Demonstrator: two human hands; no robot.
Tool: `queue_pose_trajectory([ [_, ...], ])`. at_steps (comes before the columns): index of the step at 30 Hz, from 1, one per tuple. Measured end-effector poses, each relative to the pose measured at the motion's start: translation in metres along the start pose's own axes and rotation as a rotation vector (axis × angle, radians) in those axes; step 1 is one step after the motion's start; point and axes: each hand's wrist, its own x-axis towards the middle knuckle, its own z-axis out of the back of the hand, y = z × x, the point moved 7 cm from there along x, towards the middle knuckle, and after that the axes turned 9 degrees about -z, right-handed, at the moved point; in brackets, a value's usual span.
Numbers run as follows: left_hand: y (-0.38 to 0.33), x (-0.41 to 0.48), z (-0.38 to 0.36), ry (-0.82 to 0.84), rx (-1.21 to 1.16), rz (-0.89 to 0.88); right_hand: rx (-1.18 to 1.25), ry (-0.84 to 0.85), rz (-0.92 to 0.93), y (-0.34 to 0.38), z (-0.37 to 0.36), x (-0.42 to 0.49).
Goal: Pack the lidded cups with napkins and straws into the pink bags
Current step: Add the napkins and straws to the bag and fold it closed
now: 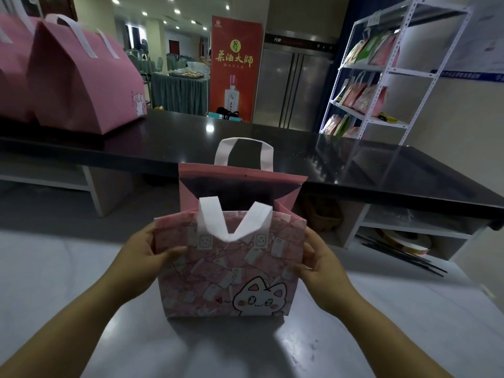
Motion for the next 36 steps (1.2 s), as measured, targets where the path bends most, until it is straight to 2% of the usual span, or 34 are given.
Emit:
queue_pose_trajectory([
  [8,0.019,-0.008,-0.006,0.047,0.038,0.009,-0.055,-0.091,0.006,-0.013,-0.005,-0.002],
  [20,0.031,-0.013,-0.009,0.076,0.051,0.054,-0.078,-0.047,-0.054,-0.029,-0.001,-0.004],
  [27,-0.006,0.004,0.008,0.097,-0.177,0.025,-0.050,0.040,0.047,0.028,0.021,0.007],
  [31,-0.035,0.017,0.014,0.183,-0.093,-0.069,-0.180,0.117,0.073,0.066,0.022,0.014],
  [36,-0.054,0.036,0.008,0.335,0.151,-0.061,-0.442,0.185,-0.004,0.093,0.011,0.025],
])
